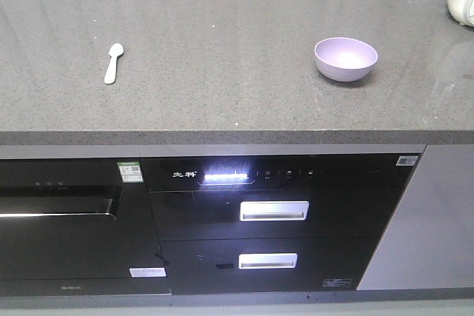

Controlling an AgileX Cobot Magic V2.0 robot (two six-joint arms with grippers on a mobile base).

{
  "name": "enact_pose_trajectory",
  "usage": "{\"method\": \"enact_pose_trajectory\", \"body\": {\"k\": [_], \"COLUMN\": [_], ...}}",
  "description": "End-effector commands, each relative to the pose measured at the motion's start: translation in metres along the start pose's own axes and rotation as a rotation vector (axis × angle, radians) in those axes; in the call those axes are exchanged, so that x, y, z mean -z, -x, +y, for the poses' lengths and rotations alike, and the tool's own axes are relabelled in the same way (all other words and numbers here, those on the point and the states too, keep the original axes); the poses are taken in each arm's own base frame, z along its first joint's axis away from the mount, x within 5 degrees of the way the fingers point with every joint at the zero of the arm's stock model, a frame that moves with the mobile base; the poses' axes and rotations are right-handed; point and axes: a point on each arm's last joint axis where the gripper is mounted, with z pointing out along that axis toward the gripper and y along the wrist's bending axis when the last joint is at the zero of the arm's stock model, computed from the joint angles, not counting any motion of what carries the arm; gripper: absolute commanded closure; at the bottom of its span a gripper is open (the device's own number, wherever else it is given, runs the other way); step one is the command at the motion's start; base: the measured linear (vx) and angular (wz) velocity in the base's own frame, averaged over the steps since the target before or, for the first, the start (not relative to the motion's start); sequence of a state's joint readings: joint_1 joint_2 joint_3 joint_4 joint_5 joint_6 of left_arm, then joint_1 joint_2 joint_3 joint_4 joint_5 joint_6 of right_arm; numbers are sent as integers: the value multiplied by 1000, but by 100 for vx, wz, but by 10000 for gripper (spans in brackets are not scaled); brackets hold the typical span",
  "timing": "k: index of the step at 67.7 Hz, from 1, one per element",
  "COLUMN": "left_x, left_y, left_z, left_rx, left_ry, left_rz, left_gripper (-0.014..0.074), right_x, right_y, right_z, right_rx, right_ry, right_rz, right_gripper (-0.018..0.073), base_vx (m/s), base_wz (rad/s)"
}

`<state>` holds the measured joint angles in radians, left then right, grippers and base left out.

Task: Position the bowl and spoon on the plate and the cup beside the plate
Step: 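Approach the counter edge until the spoon and bowl are within reach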

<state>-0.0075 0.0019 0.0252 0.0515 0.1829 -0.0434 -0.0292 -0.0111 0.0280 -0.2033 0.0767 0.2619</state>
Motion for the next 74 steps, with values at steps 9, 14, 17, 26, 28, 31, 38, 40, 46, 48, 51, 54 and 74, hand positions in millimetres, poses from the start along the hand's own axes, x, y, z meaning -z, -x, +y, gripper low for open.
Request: {"method": "enact_pose_trajectory", "body": {"k": [9,14,17,26,28,31,38,40,46,48,51,54,74], "left_x": [-1,-1,-1,-1,-1,-1,-1,-1,-1,-1,-1,-1,-1], "left_y": [8,8,8,8,8,8,8,8,8,8,8,8,8], "left_z": [0,0,0,0,0,0,0,0,0,0,0,0,0], "left_rx": [15,15,15,15,15,15,15,15,15,15,15,15,15], "left_ry": [-3,-3,-3,-3,-3,-3,-3,-3,-3,-3,-3,-3,-3], "left_rz": [-63,-63,-63,-63,-63,-63,-63,-63,-63,-63,-63,-63,-63], "left_gripper": [603,603,603,603,603,603,603,603,603,603,603,603,603], "right_x": [1,1,1,1,1,1,1,1,1,1,1,1,1], "right_y": [6,6,6,6,6,6,6,6,6,6,6,6,6], "right_z": [1,1,1,1,1,1,1,1,1,1,1,1,1], "right_rx": [14,14,14,14,14,14,14,14,14,14,14,14,14], "right_ry": [13,13,13,13,13,13,13,13,13,13,13,13,13], "right_rz": [-81,-81,-81,-81,-81,-81,-81,-81,-81,-81,-81,-81,-81], "right_gripper": [562,562,562,562,562,562,562,562,562,562,562,562,562], "base_vx": [8,8,8,8,7,7,7,7,6,6,6,6,7], "base_wz": [-3,-3,-3,-2,-2,-2,-3,-3,-3,-2,-2,-2,-2]}}
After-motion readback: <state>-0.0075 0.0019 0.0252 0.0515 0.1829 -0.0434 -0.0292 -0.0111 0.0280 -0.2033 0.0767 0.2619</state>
